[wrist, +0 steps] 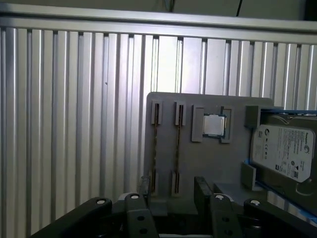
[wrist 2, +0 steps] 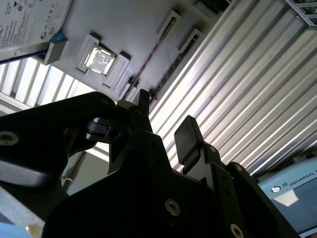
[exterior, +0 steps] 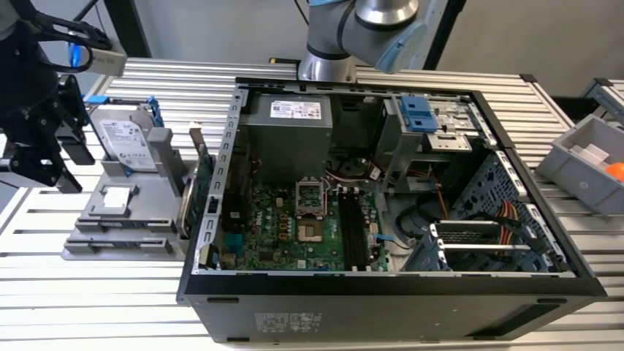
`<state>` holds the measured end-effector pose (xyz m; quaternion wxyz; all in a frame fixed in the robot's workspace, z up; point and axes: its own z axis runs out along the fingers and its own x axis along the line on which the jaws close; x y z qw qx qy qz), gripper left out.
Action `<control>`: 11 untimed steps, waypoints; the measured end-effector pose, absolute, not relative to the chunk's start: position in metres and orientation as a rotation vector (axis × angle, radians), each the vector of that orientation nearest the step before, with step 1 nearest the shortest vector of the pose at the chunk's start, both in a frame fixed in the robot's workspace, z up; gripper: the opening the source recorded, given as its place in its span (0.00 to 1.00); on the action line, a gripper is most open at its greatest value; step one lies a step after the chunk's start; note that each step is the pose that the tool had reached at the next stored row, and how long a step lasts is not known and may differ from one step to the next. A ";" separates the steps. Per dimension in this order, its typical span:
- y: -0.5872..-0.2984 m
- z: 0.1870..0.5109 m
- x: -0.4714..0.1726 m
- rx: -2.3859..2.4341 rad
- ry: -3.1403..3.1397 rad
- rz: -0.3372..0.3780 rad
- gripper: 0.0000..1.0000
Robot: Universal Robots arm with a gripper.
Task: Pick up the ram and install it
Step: 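Pick up the ram and move it above insertion slot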
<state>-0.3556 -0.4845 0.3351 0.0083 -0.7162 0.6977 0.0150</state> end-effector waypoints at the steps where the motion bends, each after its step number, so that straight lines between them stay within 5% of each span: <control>1: -0.485 0.334 -0.356 -2.238 2.180 0.047 1.00; 11: -0.485 0.326 -0.356 -2.238 2.181 0.047 1.00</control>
